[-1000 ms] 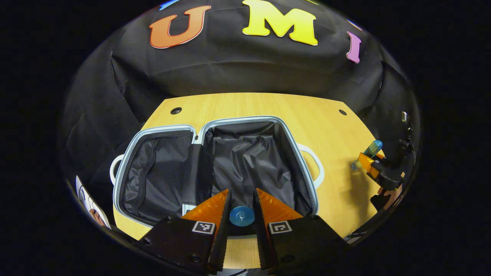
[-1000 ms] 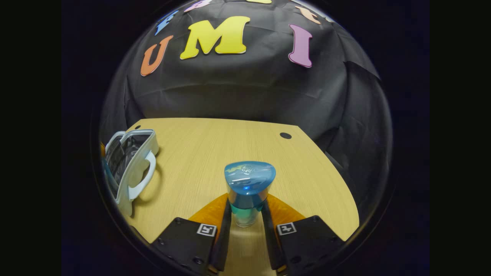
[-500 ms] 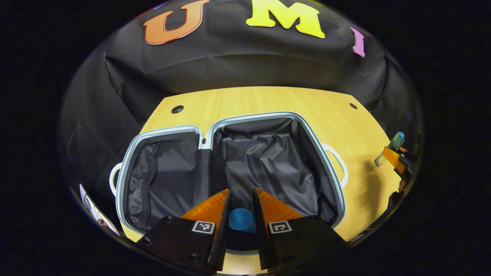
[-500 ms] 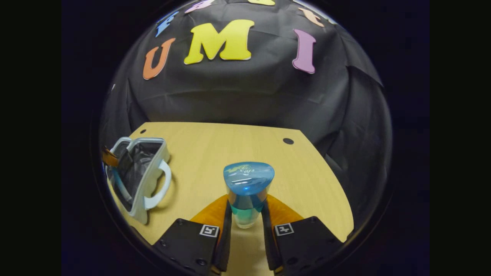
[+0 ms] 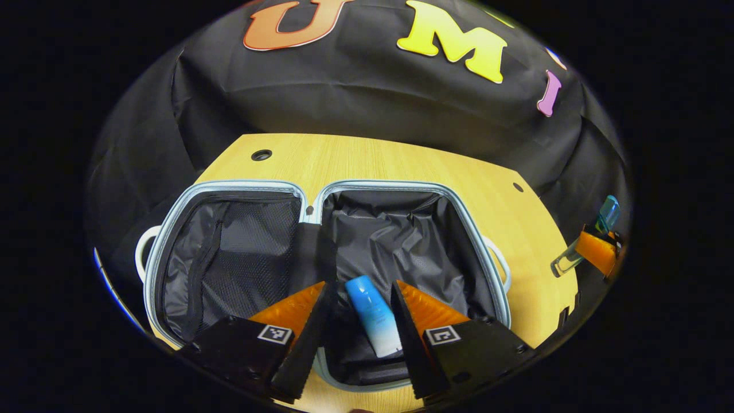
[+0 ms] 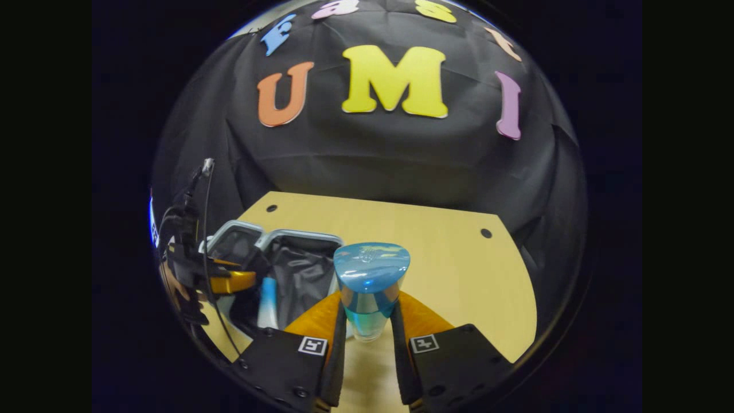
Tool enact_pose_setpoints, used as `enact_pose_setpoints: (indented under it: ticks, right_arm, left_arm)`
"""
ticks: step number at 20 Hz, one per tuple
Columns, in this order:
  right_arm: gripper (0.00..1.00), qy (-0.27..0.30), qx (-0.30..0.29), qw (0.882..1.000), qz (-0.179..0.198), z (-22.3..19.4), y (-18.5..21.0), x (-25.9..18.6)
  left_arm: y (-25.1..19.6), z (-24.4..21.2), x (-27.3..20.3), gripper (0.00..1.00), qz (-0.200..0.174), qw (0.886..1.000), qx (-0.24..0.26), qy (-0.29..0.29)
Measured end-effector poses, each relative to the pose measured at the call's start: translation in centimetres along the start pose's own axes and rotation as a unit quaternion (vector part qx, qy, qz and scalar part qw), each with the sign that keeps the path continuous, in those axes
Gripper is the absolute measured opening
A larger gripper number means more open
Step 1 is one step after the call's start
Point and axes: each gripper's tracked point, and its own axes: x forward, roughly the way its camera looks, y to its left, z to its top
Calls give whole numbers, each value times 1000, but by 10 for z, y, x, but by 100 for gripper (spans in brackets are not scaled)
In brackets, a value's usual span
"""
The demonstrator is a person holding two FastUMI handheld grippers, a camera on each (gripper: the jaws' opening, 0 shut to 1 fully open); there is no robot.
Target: First open the suitcase, pack the skin care products into it, and then close the suitcase.
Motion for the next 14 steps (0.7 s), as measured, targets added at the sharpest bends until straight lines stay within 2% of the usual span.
enact_pose_setpoints:
  ticks: [1,6,11,12,14]
  right_arm:
    - [36,8,-4,1000,12,-2,19,3]
    - [36,96,-14,995,38,-42,89,45]
    - [36,228,-13,973,19,-101,110,81]
    - [36,249,-6,968,13,-106,108,84]
    - [36,258,7,966,-2,-98,101,91]
  left_arm:
    - [6,-2,-3,75,-1,1000,-3,-7]
    - [42,-18,-33,81,-2,998,-50,-41]
    - [100,-40,-78,82,43,993,-79,-79]
    - [113,-43,-89,82,57,991,-83,-90]
    - [142,-52,-112,82,84,986,-95,-103]
